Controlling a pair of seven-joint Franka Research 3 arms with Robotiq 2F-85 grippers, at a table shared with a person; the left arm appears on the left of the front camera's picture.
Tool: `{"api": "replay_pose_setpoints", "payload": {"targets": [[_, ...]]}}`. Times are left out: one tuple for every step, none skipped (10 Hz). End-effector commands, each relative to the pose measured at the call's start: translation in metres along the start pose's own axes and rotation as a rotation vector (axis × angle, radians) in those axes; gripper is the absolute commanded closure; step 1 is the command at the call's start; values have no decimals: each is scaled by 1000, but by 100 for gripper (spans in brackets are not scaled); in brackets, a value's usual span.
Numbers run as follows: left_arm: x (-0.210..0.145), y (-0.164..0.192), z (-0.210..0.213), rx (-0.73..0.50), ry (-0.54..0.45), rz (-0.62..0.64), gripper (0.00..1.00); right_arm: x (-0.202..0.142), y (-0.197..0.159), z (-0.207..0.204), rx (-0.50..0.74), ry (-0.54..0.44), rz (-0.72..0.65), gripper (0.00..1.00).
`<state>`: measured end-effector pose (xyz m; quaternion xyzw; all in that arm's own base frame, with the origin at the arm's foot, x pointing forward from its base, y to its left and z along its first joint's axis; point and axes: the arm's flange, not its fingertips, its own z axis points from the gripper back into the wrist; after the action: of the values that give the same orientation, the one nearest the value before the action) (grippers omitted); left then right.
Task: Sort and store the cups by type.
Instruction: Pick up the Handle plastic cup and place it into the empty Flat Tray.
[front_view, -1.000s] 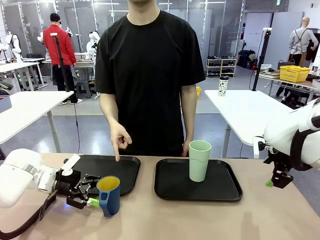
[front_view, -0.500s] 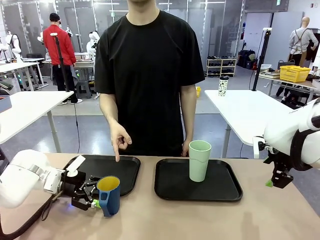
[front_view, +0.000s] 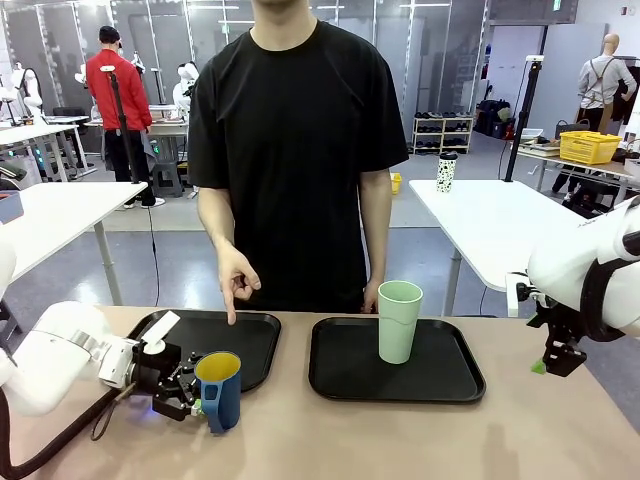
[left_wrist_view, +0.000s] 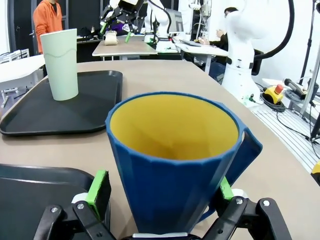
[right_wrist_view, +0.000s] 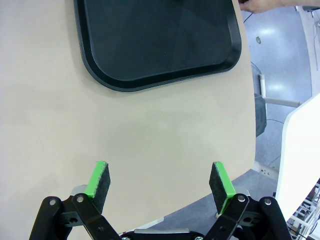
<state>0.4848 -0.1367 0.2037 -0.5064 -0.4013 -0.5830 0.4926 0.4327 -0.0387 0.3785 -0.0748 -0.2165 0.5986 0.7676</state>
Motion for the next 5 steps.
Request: {"api": "replay_pose_setpoints", "payload": {"targets": [[-1,5,-3,-22,-35,11,0,2,0,-2,-13,-6,0,0],[-1,4,-4,-39,-51,9,0,2,0,-2,-13,-6,0,0],[1,4,-6,-43,-57,5,0,2,0,-2,-13,-6,0,0],[1,4,-9,-63,-61,-2,0,2,0,-2,-13,-6,0,0],[1,4,-10,-70,-63,-12,0,2,0,-2,-13,-6,0,0]]}}
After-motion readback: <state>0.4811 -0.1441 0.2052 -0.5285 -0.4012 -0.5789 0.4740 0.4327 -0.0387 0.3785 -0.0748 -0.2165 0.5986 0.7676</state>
